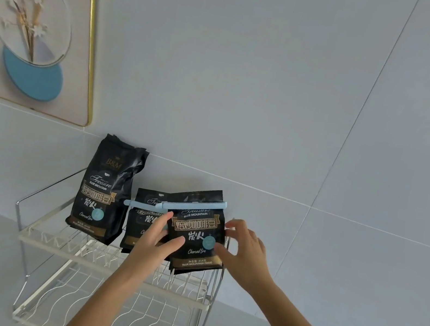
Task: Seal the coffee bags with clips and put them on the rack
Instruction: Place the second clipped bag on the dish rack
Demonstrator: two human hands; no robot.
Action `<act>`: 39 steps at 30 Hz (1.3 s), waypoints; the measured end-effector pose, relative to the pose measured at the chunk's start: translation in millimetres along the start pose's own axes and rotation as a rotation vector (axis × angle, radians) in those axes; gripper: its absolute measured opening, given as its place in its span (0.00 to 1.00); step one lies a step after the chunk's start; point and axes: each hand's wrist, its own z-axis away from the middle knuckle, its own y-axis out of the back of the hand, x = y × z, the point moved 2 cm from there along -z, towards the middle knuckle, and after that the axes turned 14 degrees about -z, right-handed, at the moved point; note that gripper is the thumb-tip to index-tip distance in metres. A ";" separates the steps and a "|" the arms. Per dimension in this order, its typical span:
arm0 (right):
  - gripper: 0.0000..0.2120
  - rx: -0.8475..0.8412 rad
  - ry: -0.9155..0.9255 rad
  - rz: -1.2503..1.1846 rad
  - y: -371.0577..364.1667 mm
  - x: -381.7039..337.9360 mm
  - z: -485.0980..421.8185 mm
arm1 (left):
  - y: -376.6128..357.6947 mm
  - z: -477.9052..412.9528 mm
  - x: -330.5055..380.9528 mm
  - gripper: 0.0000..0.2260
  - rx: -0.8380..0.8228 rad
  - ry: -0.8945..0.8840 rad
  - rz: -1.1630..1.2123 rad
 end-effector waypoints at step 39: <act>0.21 -0.276 -0.137 -0.378 -3.1 -10.5 -63.6 | 76.3 -131.9 15.2 0.56 -0.383 -0.123 -1.537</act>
